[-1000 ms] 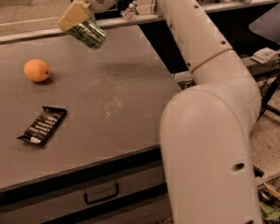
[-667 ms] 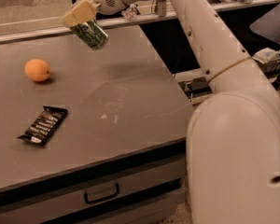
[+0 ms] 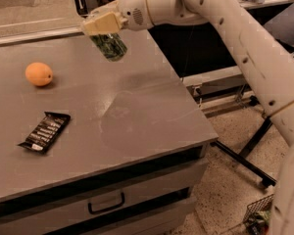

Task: Place green can upright

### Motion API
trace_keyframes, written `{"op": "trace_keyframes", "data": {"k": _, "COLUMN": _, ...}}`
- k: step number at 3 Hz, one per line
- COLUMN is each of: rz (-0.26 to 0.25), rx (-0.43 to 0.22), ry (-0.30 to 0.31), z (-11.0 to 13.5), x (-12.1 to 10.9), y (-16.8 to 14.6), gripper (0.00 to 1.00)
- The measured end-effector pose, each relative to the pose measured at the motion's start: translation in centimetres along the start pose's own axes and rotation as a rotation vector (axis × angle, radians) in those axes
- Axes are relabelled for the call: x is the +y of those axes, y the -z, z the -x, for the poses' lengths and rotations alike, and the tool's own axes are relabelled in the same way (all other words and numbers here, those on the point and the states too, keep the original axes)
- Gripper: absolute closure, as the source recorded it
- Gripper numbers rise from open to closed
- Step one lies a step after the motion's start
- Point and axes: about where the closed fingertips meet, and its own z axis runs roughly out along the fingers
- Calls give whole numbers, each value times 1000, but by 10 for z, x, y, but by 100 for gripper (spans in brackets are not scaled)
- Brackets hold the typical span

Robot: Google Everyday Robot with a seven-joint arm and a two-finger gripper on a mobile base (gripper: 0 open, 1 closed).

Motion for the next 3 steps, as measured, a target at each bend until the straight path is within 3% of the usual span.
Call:
{"op": "trace_keyframes", "data": {"k": 1, "rz": -8, "rx": -62, "ry": 2, "z": -7, "x": 11, "y": 7, "gripper": 100}}
{"op": "trace_keyframes", "data": {"k": 3, "rz": -5, "rx": -170, "ry": -88, "z": -19, "x": 26, "y": 9, "gripper": 100}}
